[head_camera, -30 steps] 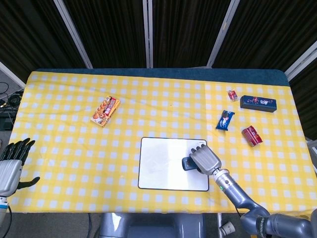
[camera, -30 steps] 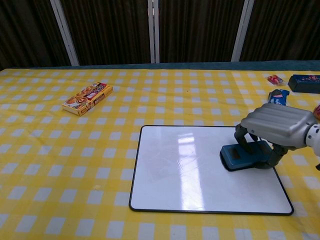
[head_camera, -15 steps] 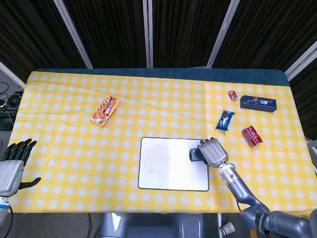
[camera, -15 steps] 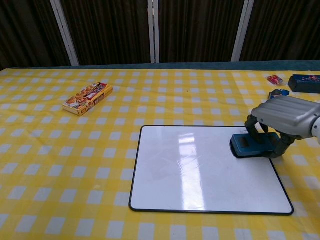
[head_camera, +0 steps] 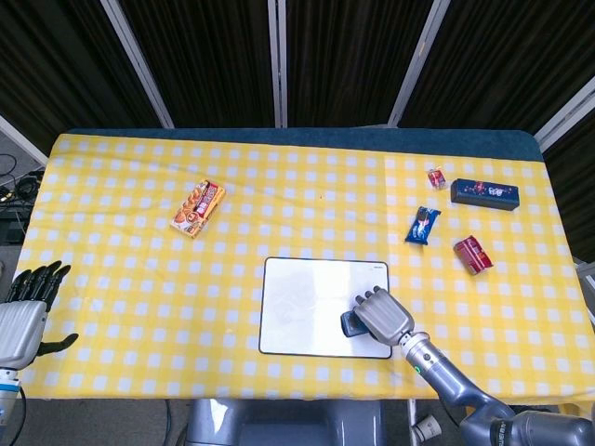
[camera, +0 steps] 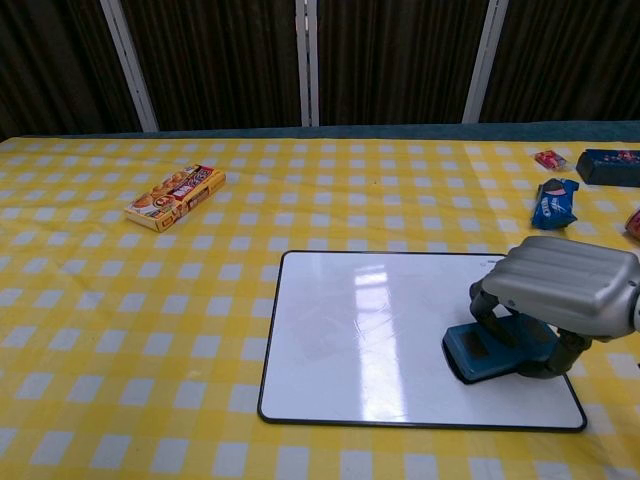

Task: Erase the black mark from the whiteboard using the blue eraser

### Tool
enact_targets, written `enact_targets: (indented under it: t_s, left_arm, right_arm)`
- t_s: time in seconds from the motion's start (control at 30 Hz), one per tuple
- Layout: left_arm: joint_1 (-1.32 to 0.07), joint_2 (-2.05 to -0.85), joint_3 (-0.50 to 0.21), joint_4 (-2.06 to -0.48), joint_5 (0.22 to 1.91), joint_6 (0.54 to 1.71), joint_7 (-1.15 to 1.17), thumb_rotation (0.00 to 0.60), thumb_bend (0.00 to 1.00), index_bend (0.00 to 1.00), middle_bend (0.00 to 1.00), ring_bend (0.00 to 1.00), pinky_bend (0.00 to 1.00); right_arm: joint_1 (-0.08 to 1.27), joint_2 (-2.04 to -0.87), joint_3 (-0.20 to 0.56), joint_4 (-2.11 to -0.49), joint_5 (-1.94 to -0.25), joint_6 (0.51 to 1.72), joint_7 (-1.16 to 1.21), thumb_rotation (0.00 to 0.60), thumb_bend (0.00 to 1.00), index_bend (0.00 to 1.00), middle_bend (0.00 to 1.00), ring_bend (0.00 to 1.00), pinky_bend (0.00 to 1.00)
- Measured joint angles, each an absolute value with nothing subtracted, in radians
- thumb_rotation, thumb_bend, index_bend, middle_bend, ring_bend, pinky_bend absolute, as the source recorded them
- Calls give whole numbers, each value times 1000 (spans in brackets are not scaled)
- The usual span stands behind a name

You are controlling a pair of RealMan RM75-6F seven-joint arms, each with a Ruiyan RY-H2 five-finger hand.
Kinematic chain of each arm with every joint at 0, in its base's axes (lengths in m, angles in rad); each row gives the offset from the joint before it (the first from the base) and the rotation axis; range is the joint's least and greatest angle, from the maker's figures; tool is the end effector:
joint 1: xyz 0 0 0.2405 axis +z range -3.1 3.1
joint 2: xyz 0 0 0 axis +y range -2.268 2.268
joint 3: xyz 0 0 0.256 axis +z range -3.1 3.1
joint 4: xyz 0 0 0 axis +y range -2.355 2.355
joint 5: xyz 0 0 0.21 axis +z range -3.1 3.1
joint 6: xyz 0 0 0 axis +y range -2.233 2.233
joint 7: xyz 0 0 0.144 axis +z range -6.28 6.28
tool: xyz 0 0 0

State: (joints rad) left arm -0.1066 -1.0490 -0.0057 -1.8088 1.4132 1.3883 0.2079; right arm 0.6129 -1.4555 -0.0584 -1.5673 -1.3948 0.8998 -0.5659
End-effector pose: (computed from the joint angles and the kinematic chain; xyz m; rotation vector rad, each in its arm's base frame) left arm -0.2922 0.1733 0.1483 -1.4594 -0.9706 -0.7325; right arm -0.1999 -0.2548 -0.0311 2.2710 -0.5924 0.6005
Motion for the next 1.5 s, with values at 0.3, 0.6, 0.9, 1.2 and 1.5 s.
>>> enact_targets:
  t_s: [0.3,0.6,0.9,1.2,1.5]
  left_arm:
    - [-106,-1048,-7,-1805,1410,1389,204,600,0,0,0,0,0]
    - [-108,-1048,-8,-1805,1408,1387,203,600,0,0,0,0,0]
    - [-111,-1052,-8,-1812,1409,1386,216,600,0,0,0,0,0]
    - [-114,-1055,-4,-1822,1415,1381,226,600,0,0,0,0,0]
    - [-109,-1045,-2,-1823,1419,1389,208,600,0,0,0,0,0]
  right_arm:
    - [613,-1402,-62,-1621,-1486,955,-508,600,371,519,565,473,474]
    - [581,-1271,-28,-1620,-1524,1068,-387,600,371,519,565,473,474]
    - [504,-1242,-41,-1447,-1487,1107,-255,600,369,518,559,473,474]
    - [456,-1318,-48,-1300,-1468,1100,-147,600,232,381,385,314,400]
    - [449,-1266,-41,-1438,-1407,1049,-209,600,0,0,0,0,0]
